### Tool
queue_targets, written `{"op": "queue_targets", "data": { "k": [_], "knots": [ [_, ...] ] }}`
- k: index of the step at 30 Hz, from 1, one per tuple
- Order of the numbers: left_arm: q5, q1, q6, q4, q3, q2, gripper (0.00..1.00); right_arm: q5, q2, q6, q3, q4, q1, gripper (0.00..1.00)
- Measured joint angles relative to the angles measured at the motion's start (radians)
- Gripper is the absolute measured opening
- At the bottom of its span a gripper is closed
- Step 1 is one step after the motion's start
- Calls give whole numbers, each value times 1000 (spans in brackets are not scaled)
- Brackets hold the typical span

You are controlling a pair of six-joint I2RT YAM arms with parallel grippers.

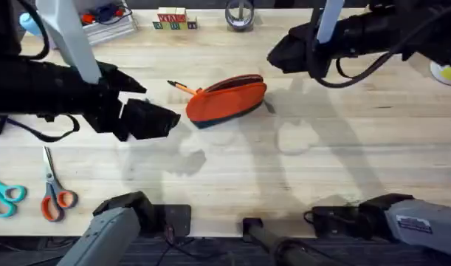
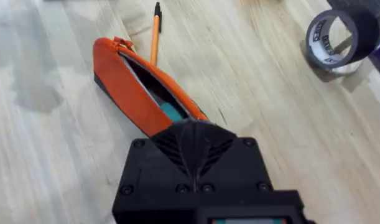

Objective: Unzip the bag, pick up the pens from the table one at a time and place them inside, then zip the bag closed.

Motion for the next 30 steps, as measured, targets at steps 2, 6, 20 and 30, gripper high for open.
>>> {"op": "queue_targets", "data": {
  "k": [2, 6, 20, 30],
  "knots": [
    [3, 0, 0, 0, 0, 0, 995, 0, 0, -31, 0, 0, 0, 31],
    [3, 0, 0, 0, 0, 0, 995, 0, 0, -121, 0, 0, 0, 29],
    [11, 0, 0, 0, 0, 0, 995, -16, 37, -352, 0, 15, 0, 29],
    [29, 0, 0, 0, 0, 0, 996, -95, 44, -382, 0, 23, -35, 29]
  ]
}}
